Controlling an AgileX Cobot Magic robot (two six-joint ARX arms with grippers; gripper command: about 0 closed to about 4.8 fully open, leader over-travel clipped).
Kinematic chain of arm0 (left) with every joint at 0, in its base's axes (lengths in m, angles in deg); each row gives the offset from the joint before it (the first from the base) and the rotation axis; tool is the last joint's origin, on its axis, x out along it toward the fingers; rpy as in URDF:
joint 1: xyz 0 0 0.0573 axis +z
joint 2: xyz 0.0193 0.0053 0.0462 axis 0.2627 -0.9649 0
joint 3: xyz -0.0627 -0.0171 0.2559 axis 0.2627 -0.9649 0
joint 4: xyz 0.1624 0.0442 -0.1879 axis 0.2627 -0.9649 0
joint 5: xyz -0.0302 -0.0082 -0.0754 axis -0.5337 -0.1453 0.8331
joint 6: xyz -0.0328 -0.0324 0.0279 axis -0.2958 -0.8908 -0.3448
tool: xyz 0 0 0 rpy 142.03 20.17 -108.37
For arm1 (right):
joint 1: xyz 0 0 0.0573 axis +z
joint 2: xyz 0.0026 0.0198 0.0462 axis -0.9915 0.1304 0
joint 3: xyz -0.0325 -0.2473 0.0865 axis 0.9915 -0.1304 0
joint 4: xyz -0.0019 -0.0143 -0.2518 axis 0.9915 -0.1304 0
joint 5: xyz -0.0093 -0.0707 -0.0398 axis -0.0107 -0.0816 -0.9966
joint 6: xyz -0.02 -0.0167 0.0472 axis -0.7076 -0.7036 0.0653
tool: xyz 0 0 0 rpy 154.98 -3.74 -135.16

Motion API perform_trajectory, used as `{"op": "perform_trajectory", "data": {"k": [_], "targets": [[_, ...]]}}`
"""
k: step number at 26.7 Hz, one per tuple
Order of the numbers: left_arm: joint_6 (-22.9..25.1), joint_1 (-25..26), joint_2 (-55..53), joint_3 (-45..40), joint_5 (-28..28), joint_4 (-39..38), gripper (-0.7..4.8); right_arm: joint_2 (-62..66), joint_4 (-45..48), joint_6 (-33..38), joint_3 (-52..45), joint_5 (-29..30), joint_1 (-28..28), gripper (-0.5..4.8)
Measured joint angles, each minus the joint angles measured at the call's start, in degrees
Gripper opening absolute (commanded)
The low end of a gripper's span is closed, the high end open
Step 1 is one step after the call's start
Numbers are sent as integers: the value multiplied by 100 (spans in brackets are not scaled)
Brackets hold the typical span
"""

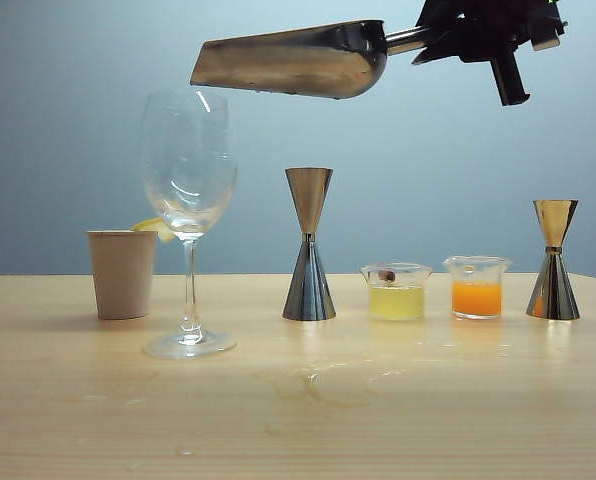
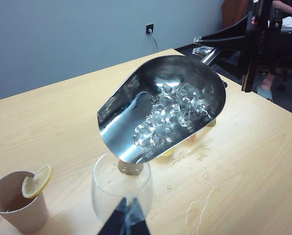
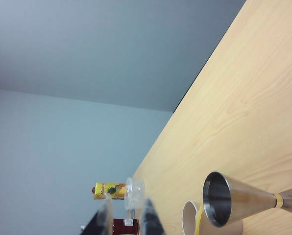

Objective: Pick up the ice scoop on the desk filled with ice cubes, pour the ice into the goblet, and finally put the scoop back on the table.

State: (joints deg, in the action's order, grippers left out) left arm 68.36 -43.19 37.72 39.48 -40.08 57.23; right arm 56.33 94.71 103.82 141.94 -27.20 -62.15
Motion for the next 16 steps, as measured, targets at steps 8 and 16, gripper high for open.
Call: {"op": "perform_trajectory", "data": {"k": [8, 16], "targets": [[0, 0, 0, 0, 0, 0, -6, 0, 0, -166, 0, -31, 0, -5], [0, 0, 0, -2, 0, 0, -6, 9, -57, -420, 146, -31, 0, -5]]}}
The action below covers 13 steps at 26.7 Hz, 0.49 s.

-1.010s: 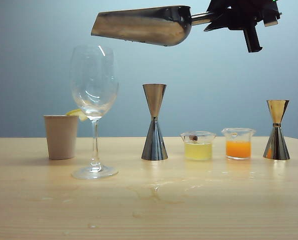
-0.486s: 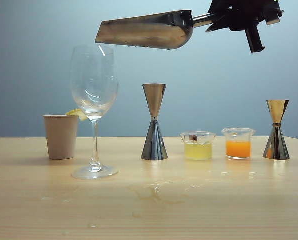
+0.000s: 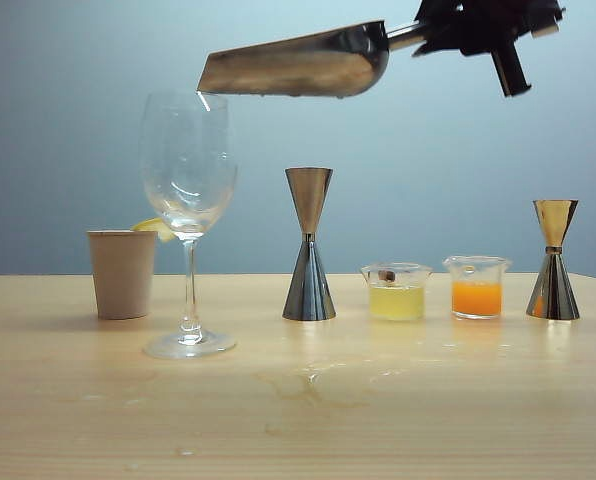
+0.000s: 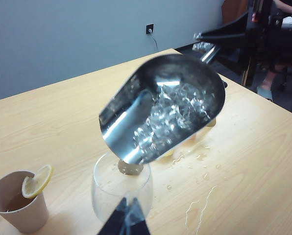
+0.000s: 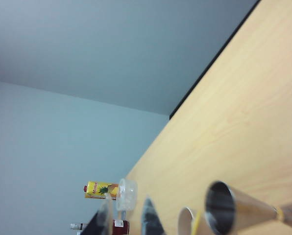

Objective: Pick up the ice scoop on the desk filled with ice cubes, pour the ice into the goblet, and finally put the scoop back on the table.

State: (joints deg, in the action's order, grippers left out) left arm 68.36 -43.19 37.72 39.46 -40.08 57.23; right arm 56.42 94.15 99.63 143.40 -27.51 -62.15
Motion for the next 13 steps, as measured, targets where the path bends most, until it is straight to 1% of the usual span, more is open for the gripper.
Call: {"op": "perform_trajectory", "data": {"k": [5, 13], "targets": [[2, 0, 0, 2, 0, 0, -6, 0, -20, -83, 205, -63, 0, -5], [0, 0, 0, 2, 0, -2, -6, 15, -249, -85, 205, -103, 0, -5]]}}
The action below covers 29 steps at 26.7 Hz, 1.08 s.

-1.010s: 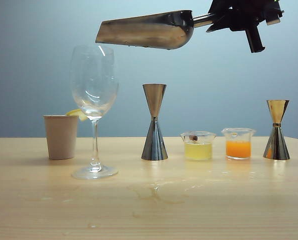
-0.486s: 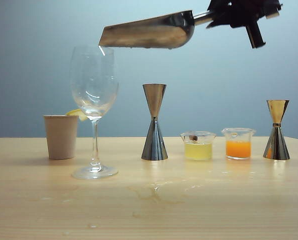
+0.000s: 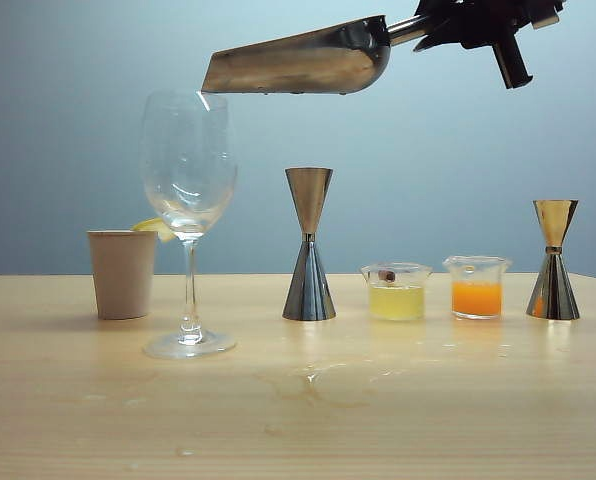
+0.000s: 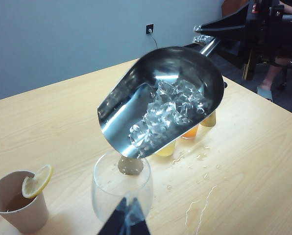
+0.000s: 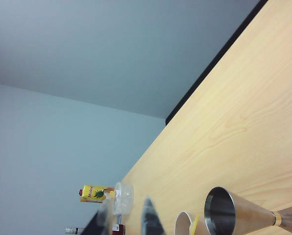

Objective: Pick up the ice scoop on the desk filled with ice cubes, pour the ice into the goblet, and finally put the scoop back on the table.

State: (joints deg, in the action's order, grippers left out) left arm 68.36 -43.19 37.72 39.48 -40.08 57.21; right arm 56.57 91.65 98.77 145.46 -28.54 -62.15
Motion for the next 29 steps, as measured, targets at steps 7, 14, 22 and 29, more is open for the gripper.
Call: {"op": "perform_trajectory", "data": {"k": [7, 14, 22, 29], "targets": [[2, 0, 0, -2, 0, 2, -6, 0, 7, -4, 0, -2, 0, -5], [2, 0, 0, 0, 0, 2, -6, 0, 7, -118, 0, -2, 0, -5], [0, 0, 0, -2, 0, 0, -6, 0, 11, -118, 0, -2, 2, -5], [0, 0, 0, 0, 0, 2, -6, 0, 28, -125, 0, 0, 83, -5]]}}
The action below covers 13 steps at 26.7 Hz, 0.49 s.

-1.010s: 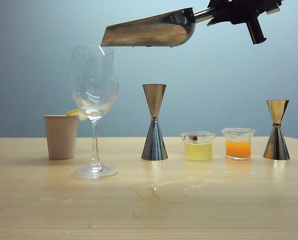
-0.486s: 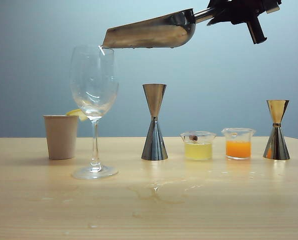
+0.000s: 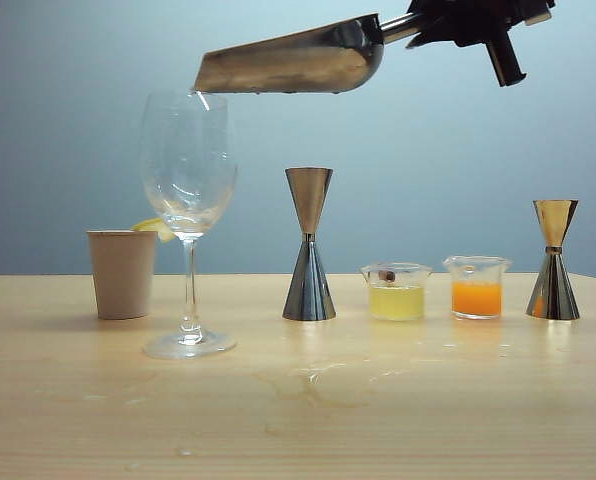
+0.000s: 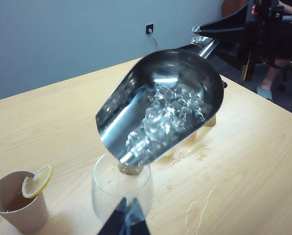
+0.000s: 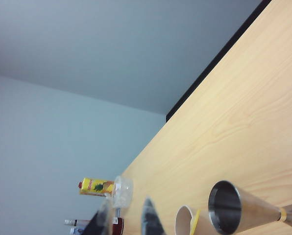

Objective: Pick up the ice scoop on the desk filled with ice cubes, pour the ice into the goblet, and finally put the scoop back on the table.

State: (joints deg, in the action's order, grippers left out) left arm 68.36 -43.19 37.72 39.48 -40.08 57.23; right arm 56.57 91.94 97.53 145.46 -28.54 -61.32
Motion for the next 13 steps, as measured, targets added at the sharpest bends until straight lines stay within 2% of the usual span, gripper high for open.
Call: {"op": "perform_trajectory", "data": {"k": [13], "targets": [[2, 0, -2, 0, 0, 0, -6, 2, 2, -136, 0, -24, 61, -5]]}}
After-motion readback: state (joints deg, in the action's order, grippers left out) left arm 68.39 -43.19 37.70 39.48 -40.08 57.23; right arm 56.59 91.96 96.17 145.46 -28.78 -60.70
